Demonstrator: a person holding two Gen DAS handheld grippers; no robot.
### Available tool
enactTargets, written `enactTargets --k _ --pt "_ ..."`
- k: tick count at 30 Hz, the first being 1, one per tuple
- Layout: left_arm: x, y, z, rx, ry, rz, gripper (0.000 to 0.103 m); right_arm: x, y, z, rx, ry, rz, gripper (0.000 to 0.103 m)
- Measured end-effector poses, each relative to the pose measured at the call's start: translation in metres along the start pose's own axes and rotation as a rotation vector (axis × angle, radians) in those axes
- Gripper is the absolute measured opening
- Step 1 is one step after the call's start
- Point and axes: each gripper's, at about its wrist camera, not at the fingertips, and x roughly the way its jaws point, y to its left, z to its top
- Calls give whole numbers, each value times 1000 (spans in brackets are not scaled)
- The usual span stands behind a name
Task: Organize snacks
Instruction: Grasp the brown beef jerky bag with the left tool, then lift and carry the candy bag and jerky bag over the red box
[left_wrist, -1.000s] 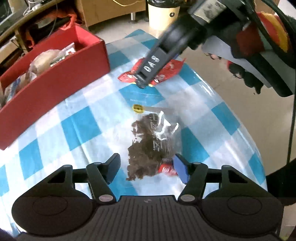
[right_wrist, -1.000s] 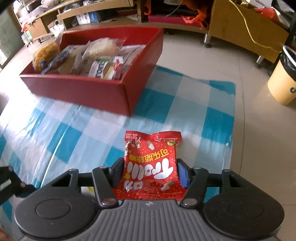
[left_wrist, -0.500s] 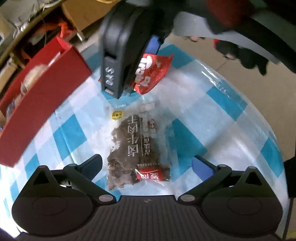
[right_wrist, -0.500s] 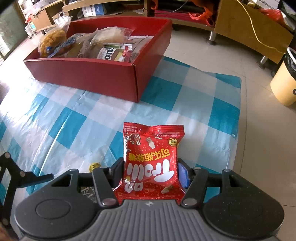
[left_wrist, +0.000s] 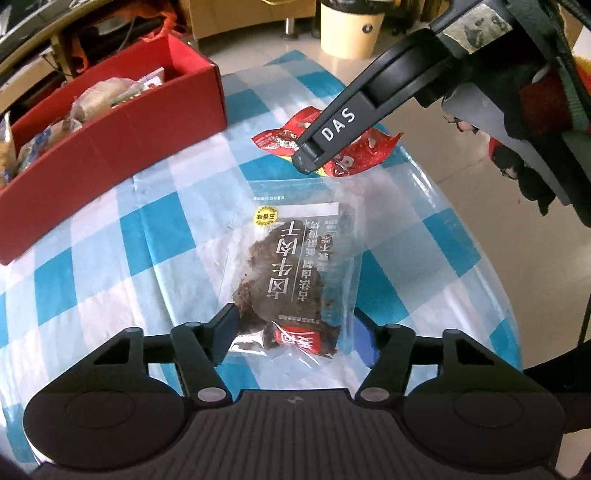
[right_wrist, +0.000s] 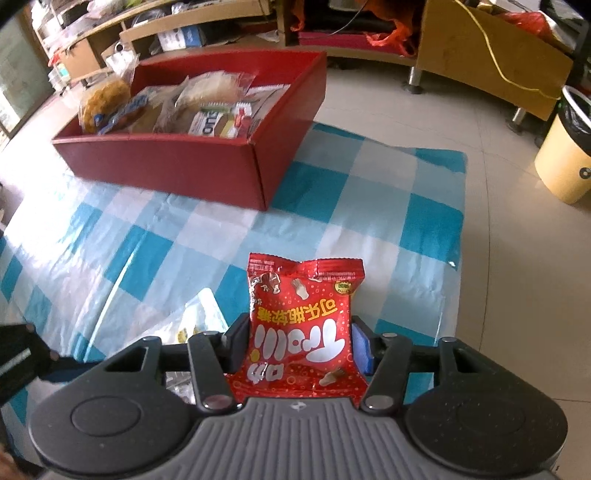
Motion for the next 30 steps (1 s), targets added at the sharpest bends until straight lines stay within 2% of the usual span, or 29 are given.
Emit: enactTargets --k 2,4,11,16,21,25,30 --pt "-5 3 -5 9 -7 -25 71 -5 1 0 8 -10 -3 54" --pt "2 2 -1 3 -7 -12 83 -6 4 -1 4 -8 -7 54" --pt "30 8 18 24 -6 -23 98 -5 2 -3 18 -1 -10 54" --pt "30 -4 14 71 -14 26 93 -7 -10 0 48 -18 -5 54" --pt "21 6 11 -38 -29 3 86 -14 -13 1 59 -40 9 54" --pt "14 14 10 -88 -39 0 84 -17 -10 3 58 -57 16 54" --pt "-5 27 7 -143 -90 -10 83 -22 -6 7 59 -74 25 54"
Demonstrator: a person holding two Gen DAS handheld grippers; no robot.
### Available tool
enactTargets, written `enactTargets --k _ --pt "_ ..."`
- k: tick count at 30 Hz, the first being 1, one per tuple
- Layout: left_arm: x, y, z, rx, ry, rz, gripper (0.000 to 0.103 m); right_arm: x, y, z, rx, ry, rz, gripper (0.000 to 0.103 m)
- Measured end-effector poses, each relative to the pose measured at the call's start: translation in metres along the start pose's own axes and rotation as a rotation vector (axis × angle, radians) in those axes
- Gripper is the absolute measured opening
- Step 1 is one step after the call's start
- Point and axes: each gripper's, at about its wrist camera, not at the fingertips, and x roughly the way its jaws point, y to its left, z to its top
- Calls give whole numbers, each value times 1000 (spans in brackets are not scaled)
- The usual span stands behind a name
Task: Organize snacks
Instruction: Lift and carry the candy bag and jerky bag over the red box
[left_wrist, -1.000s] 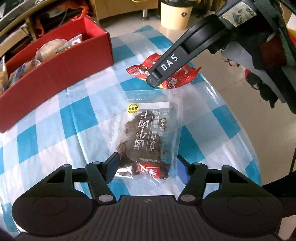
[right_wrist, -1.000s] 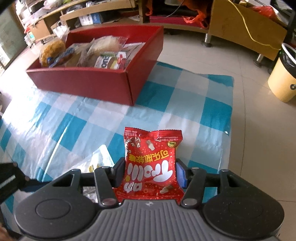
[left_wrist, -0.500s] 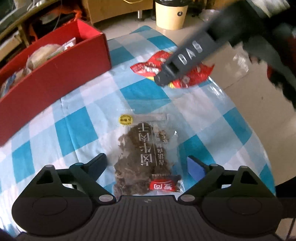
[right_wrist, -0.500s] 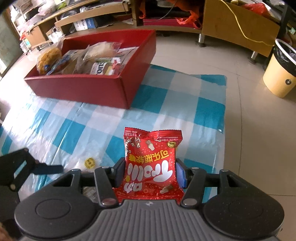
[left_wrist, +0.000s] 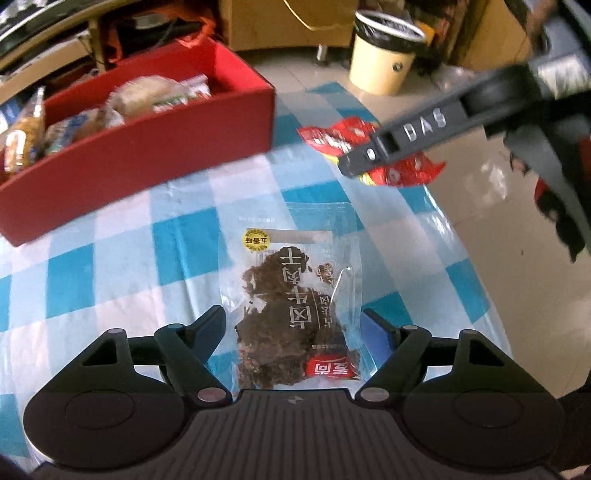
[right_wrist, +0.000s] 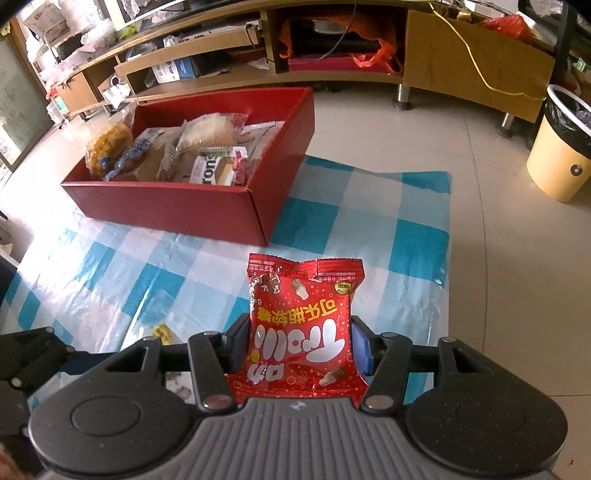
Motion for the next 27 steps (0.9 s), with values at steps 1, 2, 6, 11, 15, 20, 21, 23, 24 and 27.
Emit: enactTargets --k 1,2,6,11,15,20,21,23,24,27 --pt "-4 2 2 -11 -11 -3 83 -1 1 1 2 -4 4 54" --pt "-9 5 3 -24 -24 -6 83 -3 2 2 4 -11 7 54" --pt "-26 15 9 -64 -79 -8 83 -12 8 6 10 -44 28 54" --pt "-39 26 15 -97 -125 12 83 -22 18 8 10 -76 43 54" --pt "-47 35 18 -125 -147 32 83 -31 22 7 13 -100 41 54" --pt "-60 45 16 -153 -175 45 84 -38 29 5 14 -119 45 54" --pt "-62 47 17 -154 -183 54 84 -39 33 4 10 -122 46 54" --pt "-64 50 18 -160 -193 62 84 -41 39 3 -1 -128 50 54" --pt "-66 51 18 -167 -197 61 84 -41 42 4 -6 -131 51 54" --pt "-71 56 19 -184 -211 69 84 -43 52 4 -21 -141 54 54"
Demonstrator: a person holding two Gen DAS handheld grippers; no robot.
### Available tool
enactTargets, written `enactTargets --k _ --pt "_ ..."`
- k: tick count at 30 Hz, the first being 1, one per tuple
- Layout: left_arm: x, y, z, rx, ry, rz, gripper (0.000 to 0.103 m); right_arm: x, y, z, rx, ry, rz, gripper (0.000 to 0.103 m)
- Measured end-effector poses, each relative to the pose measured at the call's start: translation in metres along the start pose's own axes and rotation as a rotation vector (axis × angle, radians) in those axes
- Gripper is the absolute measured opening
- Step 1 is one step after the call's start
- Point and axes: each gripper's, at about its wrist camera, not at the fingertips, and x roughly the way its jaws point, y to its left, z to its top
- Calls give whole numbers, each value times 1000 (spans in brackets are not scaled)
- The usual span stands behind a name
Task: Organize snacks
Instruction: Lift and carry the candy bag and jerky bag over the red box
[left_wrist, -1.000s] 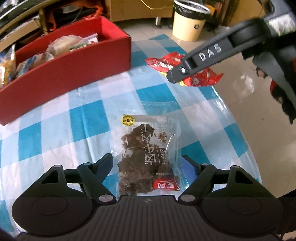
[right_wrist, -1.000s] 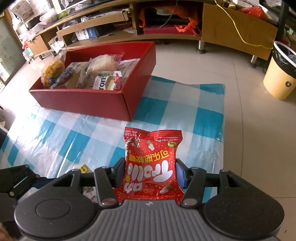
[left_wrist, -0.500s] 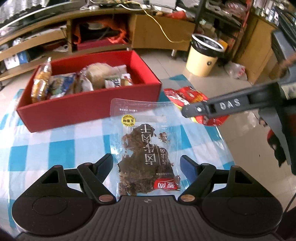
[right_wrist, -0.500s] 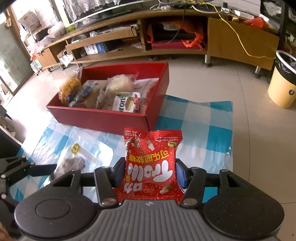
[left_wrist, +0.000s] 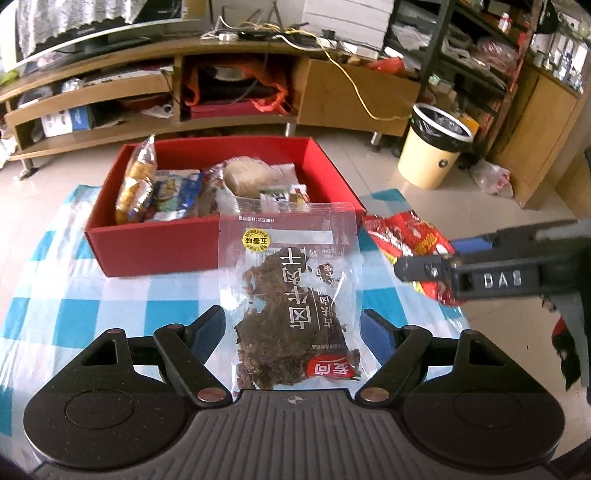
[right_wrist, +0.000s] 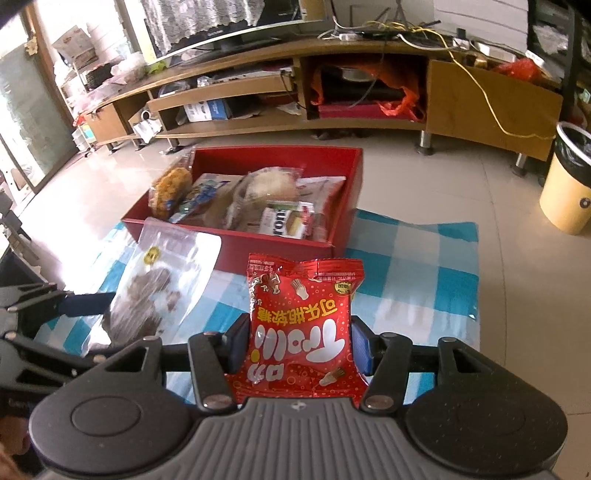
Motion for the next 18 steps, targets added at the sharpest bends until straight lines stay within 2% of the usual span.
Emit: enactTargets --k 18 --pt "-7 13 30 -68 -84 54 85 -10 22 21 -30 -94 24 54"
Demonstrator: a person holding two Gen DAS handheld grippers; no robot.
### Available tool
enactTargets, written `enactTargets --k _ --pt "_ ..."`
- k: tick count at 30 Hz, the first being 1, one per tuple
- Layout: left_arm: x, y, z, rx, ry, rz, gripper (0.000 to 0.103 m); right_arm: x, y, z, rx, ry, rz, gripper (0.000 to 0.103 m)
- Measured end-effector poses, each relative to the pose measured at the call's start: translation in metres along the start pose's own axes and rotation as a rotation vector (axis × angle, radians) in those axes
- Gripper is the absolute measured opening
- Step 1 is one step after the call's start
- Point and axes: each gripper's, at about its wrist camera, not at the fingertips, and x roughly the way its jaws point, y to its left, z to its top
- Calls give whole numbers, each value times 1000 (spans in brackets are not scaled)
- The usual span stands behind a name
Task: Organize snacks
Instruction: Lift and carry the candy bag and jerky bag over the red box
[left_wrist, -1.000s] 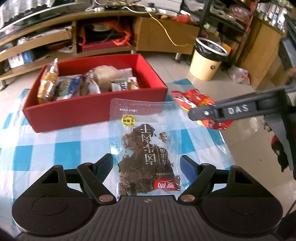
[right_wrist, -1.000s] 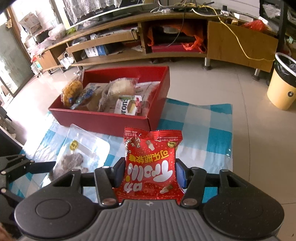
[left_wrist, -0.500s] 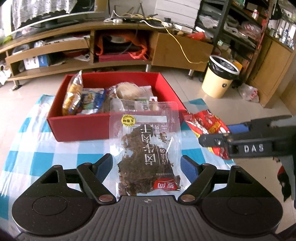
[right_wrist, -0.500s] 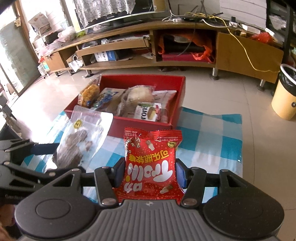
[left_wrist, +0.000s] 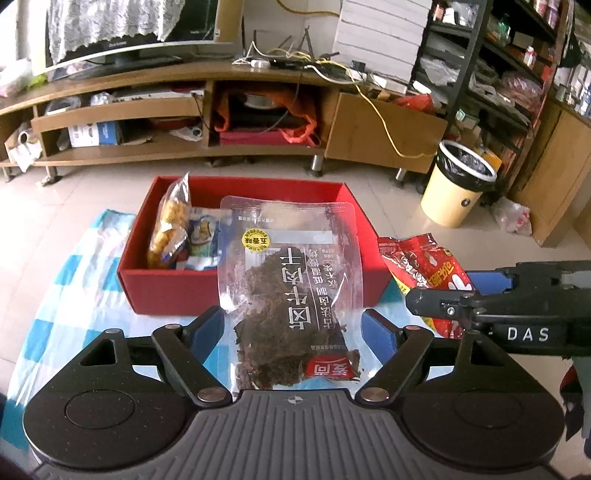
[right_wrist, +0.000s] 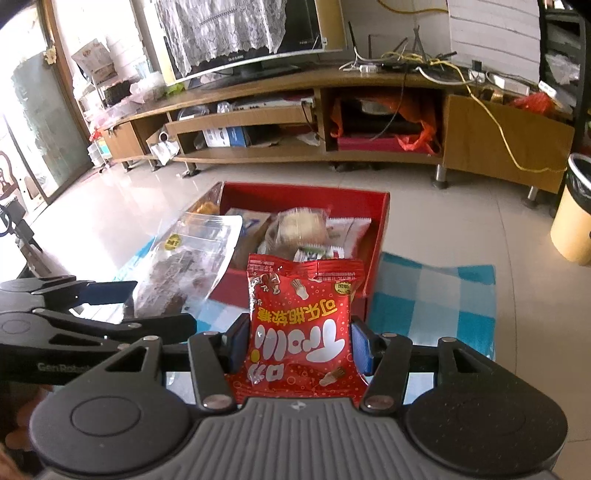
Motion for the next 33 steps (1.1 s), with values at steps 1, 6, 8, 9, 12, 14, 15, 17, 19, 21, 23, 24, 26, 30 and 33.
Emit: enactTargets --k 1,6,8,9,12,14,15,17,19,21,23,24,26,30,33 --pt "1 0 2 -2 -5 2 85 0 0 2 -1 -6 -5 54" --pt "4 -1 16 -5 -37 20 85 -1 -5 12 16 -34 -15 54" --pt "6 0 21 -12 -46 24 85 0 -8 18 29 -48 -20 54" --pt "6 1 24 -17 -52 30 85 -1 -8 19 34 -56 -20 54" --pt "9 3 33 -19 -67 44 86 2 -9 28 46 -74 -22 54" --pt "11 5 38 -24 -73 46 86 6 -10 33 56 -83 -23 54" --pt "13 6 40 -28 -76 47 86 8 -11 35 61 -86 -23 54" --pt "17 7 45 -31 -78 52 86 13 -12 39 71 -88 -26 54" --pt "21 7 48 -34 -78 56 86 18 -14 41 76 -86 -31 54" --pt "25 8 52 -36 -78 60 86 23 -15 44 78 -84 -41 54" --pt "29 9 55 -38 -79 66 86 28 -16 47 78 -84 -50 54" --pt "31 9 57 -37 -79 67 86 30 -17 48 80 -82 -50 54" --pt "35 9 60 -34 -80 72 86 36 -18 51 81 -77 -54 54" --pt "43 9 61 -20 -78 94 86 49 -21 55 86 -67 -56 54" --pt "52 11 63 -19 -67 105 86 55 -23 57 87 -62 -58 54"
